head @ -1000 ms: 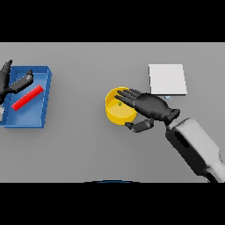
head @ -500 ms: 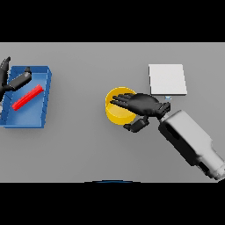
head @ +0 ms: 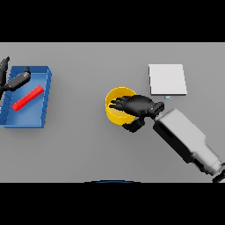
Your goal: Pick up the red beaker and tilt it to pour out 1 green nut into yellow bowl. Pick up the yellow bowl and place it on the metallic measuring scale.
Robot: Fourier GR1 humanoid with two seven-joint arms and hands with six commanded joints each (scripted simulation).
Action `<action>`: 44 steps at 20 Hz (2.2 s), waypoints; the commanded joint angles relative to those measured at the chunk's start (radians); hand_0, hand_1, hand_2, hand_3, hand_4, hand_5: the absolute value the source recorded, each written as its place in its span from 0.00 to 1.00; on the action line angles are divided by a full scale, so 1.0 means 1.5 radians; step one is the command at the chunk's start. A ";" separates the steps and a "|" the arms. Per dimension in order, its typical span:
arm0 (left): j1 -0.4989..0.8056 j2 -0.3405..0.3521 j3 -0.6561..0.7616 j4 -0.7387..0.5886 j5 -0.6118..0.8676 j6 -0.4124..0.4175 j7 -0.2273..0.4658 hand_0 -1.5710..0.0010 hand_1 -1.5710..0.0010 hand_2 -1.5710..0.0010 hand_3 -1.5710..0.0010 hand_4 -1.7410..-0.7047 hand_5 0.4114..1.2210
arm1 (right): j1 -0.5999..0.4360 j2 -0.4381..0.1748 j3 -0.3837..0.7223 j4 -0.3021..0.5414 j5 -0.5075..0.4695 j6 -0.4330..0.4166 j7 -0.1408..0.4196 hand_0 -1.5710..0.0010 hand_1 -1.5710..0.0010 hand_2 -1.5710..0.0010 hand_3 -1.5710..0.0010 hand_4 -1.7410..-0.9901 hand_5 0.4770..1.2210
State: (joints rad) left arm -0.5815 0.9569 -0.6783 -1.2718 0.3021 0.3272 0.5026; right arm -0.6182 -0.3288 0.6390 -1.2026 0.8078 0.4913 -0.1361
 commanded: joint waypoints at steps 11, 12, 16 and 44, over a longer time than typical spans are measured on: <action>-0.003 -0.006 0.000 0.001 0.000 0.009 0.007 1.00 1.00 1.00 1.00 0.91 0.39 | -0.004 -0.010 0.018 -0.009 -0.009 0.056 0.010 0.14 0.15 0.18 0.30 0.10 0.93; -0.001 -0.001 0.005 -0.002 0.004 0.006 0.003 1.00 1.00 1.00 1.00 0.91 0.39 | 0.001 -0.016 0.017 -0.020 -0.014 0.058 0.010 0.11 0.12 0.16 0.27 0.08 0.94; 0.003 0.006 0.004 -0.021 0.006 0.010 0.012 1.00 1.00 1.00 1.00 0.90 0.39 | -0.003 -0.025 0.013 -0.023 -0.020 0.054 0.003 0.05 0.05 0.07 0.25 0.03 0.98; 0.007 0.040 0.001 -0.072 0.003 0.017 0.062 1.00 1.00 1.00 1.00 0.88 0.44 | -0.110 -0.178 -0.148 0.013 -0.083 0.051 0.060 0.00 0.00 0.00 0.24 0.03 1.00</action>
State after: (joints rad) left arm -0.5711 1.0165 -0.6772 -1.3805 0.3068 0.3532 0.5946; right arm -0.7826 -0.5956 0.4174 -1.1829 0.6830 0.5679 -0.0428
